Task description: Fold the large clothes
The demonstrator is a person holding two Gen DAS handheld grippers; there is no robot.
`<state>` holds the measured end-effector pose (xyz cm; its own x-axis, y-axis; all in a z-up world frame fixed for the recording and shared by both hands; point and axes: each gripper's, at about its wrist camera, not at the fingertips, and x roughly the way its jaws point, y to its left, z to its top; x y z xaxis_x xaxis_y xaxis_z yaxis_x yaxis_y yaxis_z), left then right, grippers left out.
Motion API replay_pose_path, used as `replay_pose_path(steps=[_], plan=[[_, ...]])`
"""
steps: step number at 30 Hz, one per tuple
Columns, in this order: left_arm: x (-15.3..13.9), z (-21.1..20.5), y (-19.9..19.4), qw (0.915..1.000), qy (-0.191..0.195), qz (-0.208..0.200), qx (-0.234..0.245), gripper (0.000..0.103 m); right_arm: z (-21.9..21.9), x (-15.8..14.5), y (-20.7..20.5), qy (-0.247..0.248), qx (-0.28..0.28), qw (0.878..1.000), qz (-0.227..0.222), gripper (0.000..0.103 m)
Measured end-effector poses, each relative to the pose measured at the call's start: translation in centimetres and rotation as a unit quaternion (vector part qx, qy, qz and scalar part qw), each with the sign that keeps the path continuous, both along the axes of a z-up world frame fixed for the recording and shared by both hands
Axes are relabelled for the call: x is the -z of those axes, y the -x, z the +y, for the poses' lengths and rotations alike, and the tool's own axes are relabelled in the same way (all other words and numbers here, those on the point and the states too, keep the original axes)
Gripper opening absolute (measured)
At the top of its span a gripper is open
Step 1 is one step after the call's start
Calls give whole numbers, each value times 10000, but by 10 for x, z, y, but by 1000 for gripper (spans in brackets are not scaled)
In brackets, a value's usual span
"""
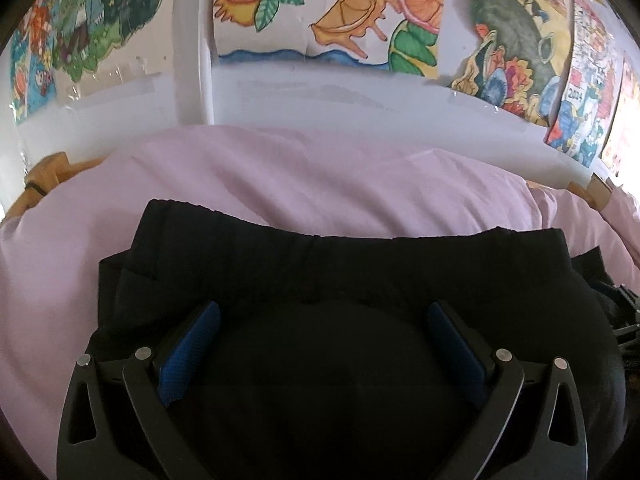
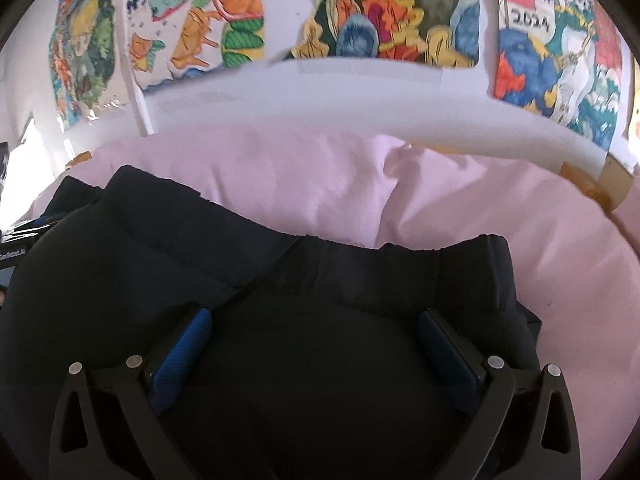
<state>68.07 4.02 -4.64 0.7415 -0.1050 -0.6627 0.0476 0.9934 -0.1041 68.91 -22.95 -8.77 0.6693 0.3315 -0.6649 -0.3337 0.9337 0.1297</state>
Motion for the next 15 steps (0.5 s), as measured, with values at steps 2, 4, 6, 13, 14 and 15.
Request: replay_pose_path(steps=[2,4,6,13,14,15], plan=[[1,2,-1,10000,13,-1,-13,102,1,4,-6,10,14,10000,64,103],[1,3,0,10000,-3,-12,-23,102,1,6,-9,32,28,9999,91,103],[1,4,2,10000,-6,-40,-19,102,1,6,-9,32,36,10000,77,103],[0,-3,5,9999,-80,-145,-10,102,0,5,-2,36,73,9999,-68,103],[0,-3,6,9998,-80,-170,-7,102,-1,5,0,20,82,9999,-104,103],[0,-4,6,9998,-79,-188,-4,102,0,5,2,9,89,9999,-129,103]])
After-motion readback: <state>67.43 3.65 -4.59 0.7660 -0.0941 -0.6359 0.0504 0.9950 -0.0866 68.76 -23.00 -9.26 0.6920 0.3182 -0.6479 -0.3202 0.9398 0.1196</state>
